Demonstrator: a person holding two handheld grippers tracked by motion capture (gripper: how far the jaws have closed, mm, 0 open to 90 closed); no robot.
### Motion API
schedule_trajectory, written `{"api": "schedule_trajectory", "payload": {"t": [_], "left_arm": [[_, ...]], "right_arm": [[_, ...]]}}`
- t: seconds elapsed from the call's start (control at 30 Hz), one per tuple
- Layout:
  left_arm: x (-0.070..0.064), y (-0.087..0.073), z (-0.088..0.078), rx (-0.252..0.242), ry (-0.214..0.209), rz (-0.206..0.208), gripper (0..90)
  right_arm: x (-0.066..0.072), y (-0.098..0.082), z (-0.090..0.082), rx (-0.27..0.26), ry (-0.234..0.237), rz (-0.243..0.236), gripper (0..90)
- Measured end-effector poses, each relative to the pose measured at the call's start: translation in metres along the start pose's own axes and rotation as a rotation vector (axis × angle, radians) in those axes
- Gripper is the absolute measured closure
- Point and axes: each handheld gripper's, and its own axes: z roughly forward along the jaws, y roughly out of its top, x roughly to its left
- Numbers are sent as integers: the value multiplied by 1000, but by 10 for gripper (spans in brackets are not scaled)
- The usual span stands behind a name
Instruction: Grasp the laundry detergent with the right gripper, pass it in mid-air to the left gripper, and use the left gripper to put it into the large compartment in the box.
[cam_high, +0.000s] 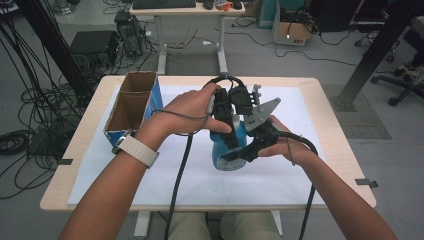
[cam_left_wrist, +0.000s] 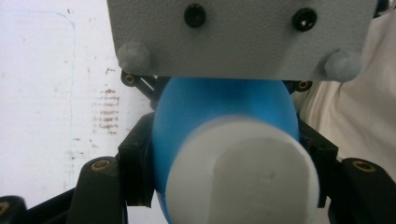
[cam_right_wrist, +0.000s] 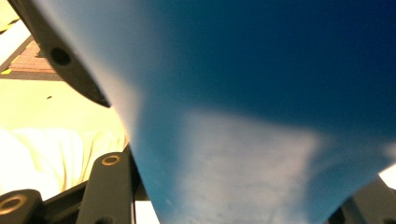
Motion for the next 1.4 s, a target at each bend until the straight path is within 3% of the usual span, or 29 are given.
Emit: {"api": "schedule_trajectory", "payload": {"t": [0.57, 0.77, 0.87, 0.9, 0.97, 1.0, 1.07, 1.1, 1.17, 1.23, 1.27, 1.4], "left_arm": [[0, 2, -1, 4, 5, -10, 376], [0, 3, -3, 12, 13, 7, 376], [-1, 3, -2, 20, 16, 4, 376], [-1, 3, -2, 20, 16, -5, 376], [-4, 1, 0, 9, 18, -38, 376], [-2, 1, -1, 27, 18, -16, 376], [-1, 0, -1, 36, 19, -22, 376], [-1, -1, -1, 39, 13, -27, 376], [0, -3, -1, 43, 16, -20, 376], [1, -5, -2, 39, 15, -23, 376], [0, -6, -3, 40, 17, -48, 376], [1, -9, -6, 43, 30, -79, 376]], "right_arm": [[-2, 0, -1, -6, 0, -2, 426], [-1, -1, -2, -17, -10, -14, 416], [-1, -2, -4, -30, -18, -25, 295], [1, -6, -8, -18, -19, -4, 230], [1, -9, -9, -14, -16, 2, 194], [0, -13, -10, -6, -20, 5, 158], [0, -20, -14, -1, -8, 42, 76], [0, -24, -16, -7, 11, 56, 67], [-1, -30, -21, 7, -5, 31, 60], [-2, -37, -28, 34, -12, 46, 48], [-2, -39, -31, 40, -3, 69, 47], [-9, -48, -45, 89, -62, 130, 25]]}}
